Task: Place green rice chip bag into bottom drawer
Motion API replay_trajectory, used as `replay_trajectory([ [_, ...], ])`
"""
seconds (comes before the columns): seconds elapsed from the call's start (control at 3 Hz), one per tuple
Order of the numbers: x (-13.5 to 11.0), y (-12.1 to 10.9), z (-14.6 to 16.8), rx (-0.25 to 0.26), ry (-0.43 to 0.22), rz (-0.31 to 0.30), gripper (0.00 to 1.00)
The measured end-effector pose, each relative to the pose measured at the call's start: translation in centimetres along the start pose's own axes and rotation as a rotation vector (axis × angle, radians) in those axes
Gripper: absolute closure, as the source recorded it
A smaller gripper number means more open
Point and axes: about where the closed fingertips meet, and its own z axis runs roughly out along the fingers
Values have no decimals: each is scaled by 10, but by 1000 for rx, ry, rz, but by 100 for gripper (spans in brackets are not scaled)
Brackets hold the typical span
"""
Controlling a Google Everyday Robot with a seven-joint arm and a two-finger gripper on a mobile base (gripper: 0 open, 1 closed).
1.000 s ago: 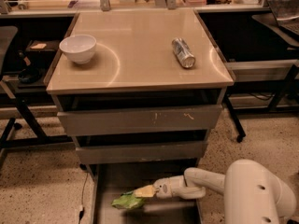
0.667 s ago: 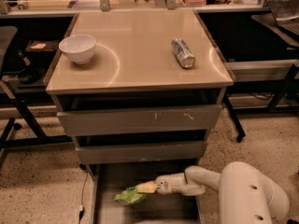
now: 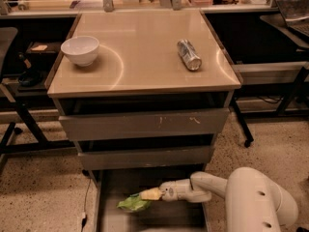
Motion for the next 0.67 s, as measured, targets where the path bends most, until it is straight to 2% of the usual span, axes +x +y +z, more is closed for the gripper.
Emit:
replay_trajectory([
  [0.67, 0, 0, 0, 0, 0, 0, 44],
])
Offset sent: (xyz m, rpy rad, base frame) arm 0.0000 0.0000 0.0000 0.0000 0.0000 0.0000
